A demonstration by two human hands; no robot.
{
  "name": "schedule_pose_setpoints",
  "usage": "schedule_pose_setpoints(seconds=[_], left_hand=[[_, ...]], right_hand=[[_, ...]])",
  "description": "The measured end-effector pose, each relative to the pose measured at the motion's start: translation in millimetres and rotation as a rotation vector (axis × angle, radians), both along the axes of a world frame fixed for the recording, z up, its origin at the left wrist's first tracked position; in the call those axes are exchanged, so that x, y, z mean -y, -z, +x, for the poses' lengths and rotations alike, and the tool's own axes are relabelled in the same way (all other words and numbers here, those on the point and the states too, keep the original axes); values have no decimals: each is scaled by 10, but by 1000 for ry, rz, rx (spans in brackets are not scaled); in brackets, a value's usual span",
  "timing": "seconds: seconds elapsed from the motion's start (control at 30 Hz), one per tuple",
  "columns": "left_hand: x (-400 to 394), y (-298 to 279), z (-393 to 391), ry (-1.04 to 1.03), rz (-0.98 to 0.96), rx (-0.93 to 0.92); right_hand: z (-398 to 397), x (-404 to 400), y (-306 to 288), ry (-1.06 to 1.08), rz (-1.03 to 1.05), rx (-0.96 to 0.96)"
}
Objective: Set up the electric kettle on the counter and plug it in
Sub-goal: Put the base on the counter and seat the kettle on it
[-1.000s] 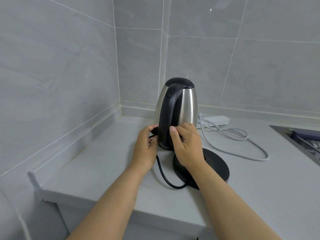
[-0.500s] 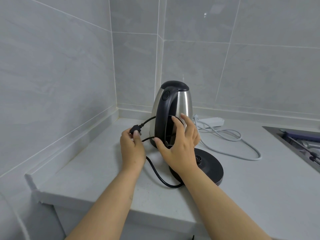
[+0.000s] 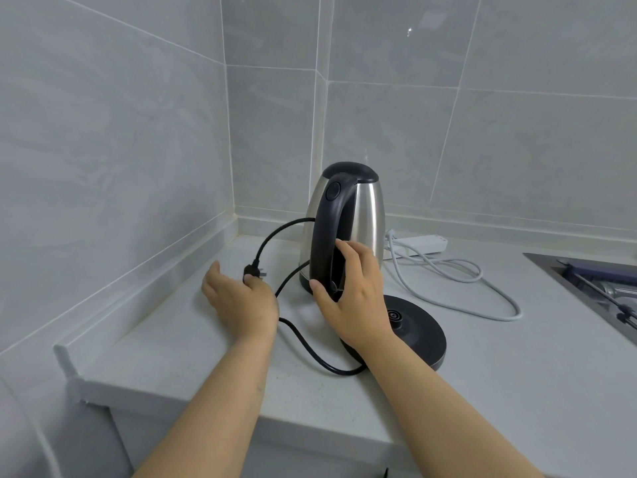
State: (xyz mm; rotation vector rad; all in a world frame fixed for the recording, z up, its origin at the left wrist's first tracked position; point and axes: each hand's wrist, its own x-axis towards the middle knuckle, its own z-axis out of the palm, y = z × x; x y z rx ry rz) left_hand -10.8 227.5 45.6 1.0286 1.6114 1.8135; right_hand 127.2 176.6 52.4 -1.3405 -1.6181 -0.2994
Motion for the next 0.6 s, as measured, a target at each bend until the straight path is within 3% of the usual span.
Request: schedule_pose_setpoints(seconds=[0.07,0.17,0.33,0.6], left_hand=[[93,-22,34,-6,91,-213],[201,-18,101,200,192,-460],[160,52,106,531,63,-471],[94,60,165,390,74,-738]], right_hand=[[-5,9,-3,-28,-12,17],[-5,8,9,-112,-115,-20],[-8,28,7,-255,-236,-185],[6,130,-120,-296,-206,-472]])
